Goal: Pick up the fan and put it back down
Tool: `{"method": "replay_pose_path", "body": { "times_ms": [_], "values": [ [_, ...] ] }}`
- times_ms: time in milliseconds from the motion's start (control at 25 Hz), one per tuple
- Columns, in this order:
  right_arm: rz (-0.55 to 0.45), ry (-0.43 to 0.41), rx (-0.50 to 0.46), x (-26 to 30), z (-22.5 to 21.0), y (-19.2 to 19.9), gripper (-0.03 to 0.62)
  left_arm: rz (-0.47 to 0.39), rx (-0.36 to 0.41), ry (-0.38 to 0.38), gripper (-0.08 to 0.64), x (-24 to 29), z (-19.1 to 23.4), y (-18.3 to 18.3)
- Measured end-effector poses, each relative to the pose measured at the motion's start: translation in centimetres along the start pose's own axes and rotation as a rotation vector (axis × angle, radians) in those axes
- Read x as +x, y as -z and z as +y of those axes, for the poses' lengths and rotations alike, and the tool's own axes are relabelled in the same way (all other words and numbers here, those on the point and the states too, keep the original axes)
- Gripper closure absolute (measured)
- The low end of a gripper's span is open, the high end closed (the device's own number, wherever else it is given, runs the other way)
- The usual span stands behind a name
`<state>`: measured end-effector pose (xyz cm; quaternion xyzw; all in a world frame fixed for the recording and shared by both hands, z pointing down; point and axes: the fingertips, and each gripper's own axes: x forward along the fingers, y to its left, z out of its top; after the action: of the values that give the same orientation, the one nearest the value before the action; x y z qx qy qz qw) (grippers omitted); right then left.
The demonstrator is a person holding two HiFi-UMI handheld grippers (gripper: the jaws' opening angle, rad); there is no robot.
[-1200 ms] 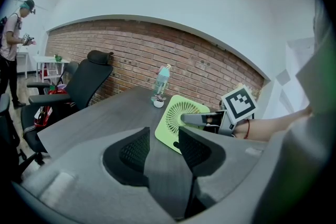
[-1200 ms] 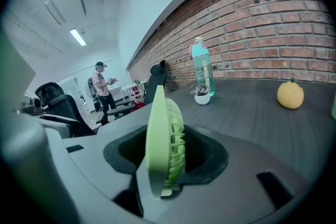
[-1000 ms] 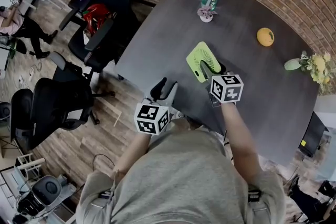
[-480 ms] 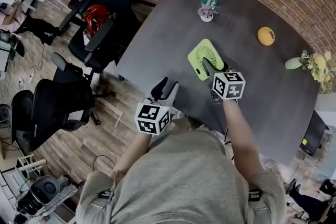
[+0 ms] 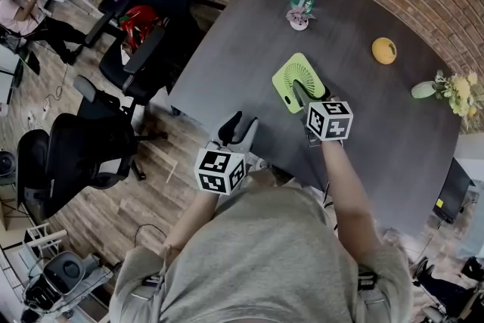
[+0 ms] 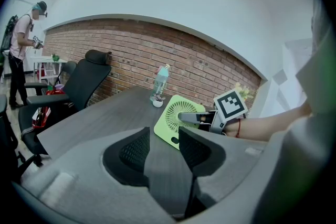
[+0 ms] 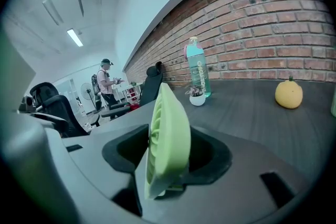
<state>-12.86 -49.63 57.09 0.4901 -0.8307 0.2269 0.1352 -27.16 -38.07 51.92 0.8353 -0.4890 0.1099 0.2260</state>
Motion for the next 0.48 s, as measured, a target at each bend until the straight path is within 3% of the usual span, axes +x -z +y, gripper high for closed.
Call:
{"method": "replay_pose_path", "body": {
  "times_ms": [480],
  "values": [
    [-0.046,-0.015,0.015,-2.2,0.7,-0.7,0.328,-0.022,0.012,0.004,0.393,-0.9,-0.6,-0.1]
  ]
}}
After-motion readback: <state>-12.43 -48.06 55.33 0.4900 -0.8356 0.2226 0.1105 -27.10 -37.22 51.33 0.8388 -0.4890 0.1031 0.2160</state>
